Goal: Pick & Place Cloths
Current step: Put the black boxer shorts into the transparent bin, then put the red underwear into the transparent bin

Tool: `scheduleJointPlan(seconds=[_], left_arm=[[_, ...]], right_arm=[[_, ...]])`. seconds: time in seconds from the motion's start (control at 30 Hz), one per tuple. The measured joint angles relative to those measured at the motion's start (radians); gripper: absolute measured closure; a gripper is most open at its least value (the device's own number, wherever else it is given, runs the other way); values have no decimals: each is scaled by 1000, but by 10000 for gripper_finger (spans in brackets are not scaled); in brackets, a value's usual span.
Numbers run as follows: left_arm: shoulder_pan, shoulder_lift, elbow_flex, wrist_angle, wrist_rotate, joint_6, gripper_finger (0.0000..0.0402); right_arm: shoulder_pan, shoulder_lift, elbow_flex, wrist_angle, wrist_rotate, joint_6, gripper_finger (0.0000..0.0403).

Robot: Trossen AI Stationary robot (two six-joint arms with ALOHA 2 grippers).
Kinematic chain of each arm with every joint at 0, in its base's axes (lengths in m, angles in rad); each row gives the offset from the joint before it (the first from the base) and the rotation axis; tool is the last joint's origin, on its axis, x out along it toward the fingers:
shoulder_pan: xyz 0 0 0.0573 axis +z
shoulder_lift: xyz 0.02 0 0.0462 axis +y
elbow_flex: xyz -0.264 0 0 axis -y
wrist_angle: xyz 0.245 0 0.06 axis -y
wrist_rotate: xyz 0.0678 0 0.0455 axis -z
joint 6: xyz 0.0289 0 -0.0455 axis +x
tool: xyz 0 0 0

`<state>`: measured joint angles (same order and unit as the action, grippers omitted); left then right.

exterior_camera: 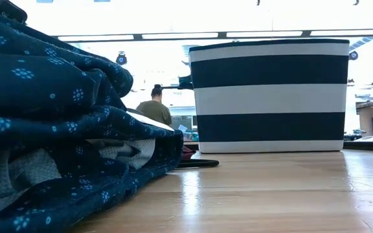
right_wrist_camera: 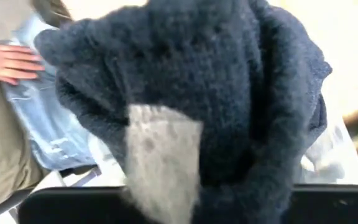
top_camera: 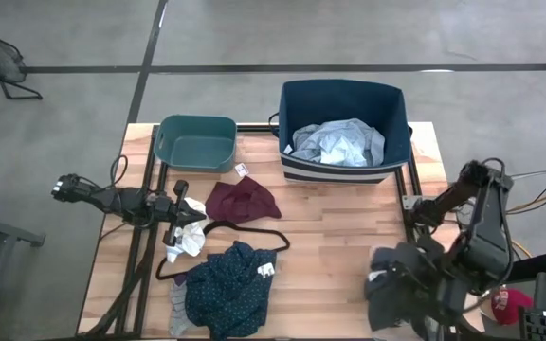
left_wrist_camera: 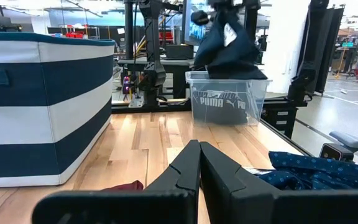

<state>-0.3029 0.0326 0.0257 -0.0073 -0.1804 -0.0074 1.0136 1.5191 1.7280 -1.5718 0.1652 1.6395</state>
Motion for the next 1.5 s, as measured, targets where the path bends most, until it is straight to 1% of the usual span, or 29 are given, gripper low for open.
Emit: scheduleJointPlan(seconds=[0.1, 0.2, 0.33, 0.43, 0.53, 0.7, 0.73, 0.87, 0.97, 1.07, 1.2, 1.27, 1.33, 1.4, 1.5], left_arm=[[0, 0, 0, 0, 0, 0, 388], [0, 0, 0, 0, 0, 0, 387], [0, 0, 0, 0, 0, 0, 388], [0, 0, 0, 0, 0, 0, 387], [0, 0, 0, 0, 0, 0, 388], [0, 0, 0, 0, 0, 0, 387], [0, 0, 0, 0, 0, 0, 387], [0, 0, 0, 0, 0, 0, 387], [0, 0, 0, 0, 0, 0, 388], [0, 0, 0, 0, 0, 0, 387], [0, 0, 0, 0, 0, 0, 387], [0, 0, 0, 0, 0, 0, 387], [0, 0, 0, 0, 0, 0, 388], [0, 0, 0, 0, 0, 0, 387], [0, 0, 0, 0, 0, 0, 387]], right_arm=[[52, -24, -67, 0, -17, 130, 390], [70, -34, -121, 12, -20, 212, 390], [67, -29, -185, 19, -83, 243, 390], [67, -30, -228, 29, -99, 245, 383], [66, -30, -255, 41, -98, 247, 359], [63, -30, -302, 99, -65, 246, 304], [60, -30, -311, 111, -81, 246, 292], [41, -32, -317, 121, -196, 247, 248], [36, -32, -293, 139, -211, 233, 220], [36, -33, -265, 163, -158, 210, 204], [29, -33, -244, 249, -85, 173, 198], [21, -33, -240, 283, -76, 143, 202], [14, -33, -234, 278, -62, 115, 209], [7, -33, -228, 281, -17, 56, 216], [-18, -33, -217, 283, 92, -64, 227]])
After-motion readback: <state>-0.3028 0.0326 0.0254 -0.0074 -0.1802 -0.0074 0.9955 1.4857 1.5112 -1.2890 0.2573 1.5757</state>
